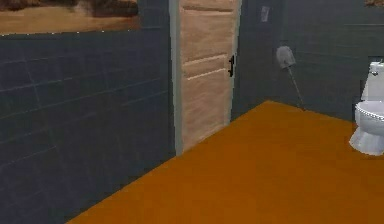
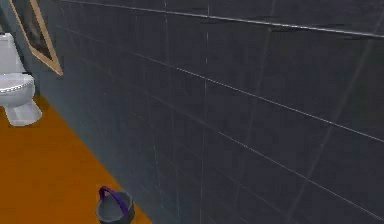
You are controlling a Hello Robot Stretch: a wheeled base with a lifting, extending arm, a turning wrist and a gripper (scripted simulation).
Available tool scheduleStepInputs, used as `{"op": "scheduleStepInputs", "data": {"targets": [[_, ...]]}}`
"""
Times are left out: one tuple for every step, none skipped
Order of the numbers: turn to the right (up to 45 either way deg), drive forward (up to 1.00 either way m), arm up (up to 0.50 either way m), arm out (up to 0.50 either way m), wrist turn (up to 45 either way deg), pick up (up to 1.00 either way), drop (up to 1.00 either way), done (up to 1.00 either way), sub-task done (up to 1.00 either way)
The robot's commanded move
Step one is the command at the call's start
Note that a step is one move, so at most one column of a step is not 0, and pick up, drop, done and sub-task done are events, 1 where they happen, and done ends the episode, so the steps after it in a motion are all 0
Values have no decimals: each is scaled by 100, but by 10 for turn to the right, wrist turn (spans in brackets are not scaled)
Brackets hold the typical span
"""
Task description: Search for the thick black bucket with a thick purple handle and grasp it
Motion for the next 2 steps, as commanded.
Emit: {"op": "scheduleStepInputs", "data": {"targets": [[-240, 0, 0, 0, 0, 0, 0, 0, 0], [450, 0, 0, 0, 0, 0, 0, 0, 0]]}}
